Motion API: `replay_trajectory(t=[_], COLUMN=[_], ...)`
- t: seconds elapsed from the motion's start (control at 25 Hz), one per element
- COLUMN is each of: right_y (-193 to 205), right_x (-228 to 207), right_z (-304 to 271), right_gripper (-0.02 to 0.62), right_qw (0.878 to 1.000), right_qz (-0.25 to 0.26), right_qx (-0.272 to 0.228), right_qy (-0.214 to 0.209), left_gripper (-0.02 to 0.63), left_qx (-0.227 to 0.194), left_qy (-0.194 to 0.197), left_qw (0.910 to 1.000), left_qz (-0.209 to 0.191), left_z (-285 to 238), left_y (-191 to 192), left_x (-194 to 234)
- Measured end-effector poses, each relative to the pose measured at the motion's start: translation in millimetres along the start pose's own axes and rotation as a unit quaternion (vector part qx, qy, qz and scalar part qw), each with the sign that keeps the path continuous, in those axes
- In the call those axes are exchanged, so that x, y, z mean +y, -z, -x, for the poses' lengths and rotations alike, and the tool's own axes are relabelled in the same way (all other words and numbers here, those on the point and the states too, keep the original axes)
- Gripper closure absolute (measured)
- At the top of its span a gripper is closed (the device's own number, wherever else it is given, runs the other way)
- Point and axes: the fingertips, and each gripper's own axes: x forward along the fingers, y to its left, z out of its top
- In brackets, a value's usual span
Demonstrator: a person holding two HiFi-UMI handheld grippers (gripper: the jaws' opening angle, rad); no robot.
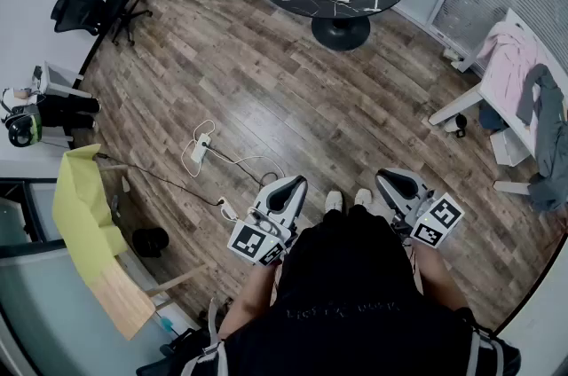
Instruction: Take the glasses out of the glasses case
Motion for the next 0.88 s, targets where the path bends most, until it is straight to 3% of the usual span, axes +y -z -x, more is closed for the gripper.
replay_trajectory(t=[0.16, 0.32, 0.52, 0.64, 0.88], right_y=[-11, -25, -18, -12, -2], right_x=[9, 9, -12, -14, -23], right_z=[17, 35, 48, 50, 43], right_gripper=[0.554, 0.555, 0.555, 0.555, 0.555], right_qw=[0.999, 0.998, 0.997, 0.997, 0.999], right_qz=[0.017, 0.024, 0.013, -0.019, -0.021], right_qx=[-0.031, -0.060, -0.064, -0.060, -0.027], right_qy=[0.002, -0.022, -0.047, -0.042, -0.042], left_gripper=[0.584, 0.584, 0.584, 0.584, 0.584], left_qx=[0.003, -0.013, -0.019, -0.017, -0.024], left_qy=[0.006, 0.003, -0.001, -0.011, -0.002], left_qw=[1.0000, 0.9999, 0.9996, 0.9998, 0.9997], left_qz=[-0.001, 0.003, -0.021, -0.006, -0.003], left_z=[1, -8, -14, -10, -30], left_y=[-3, -15, -10, -4, -4], left_x=[-13, -23, -35, -33, -20])
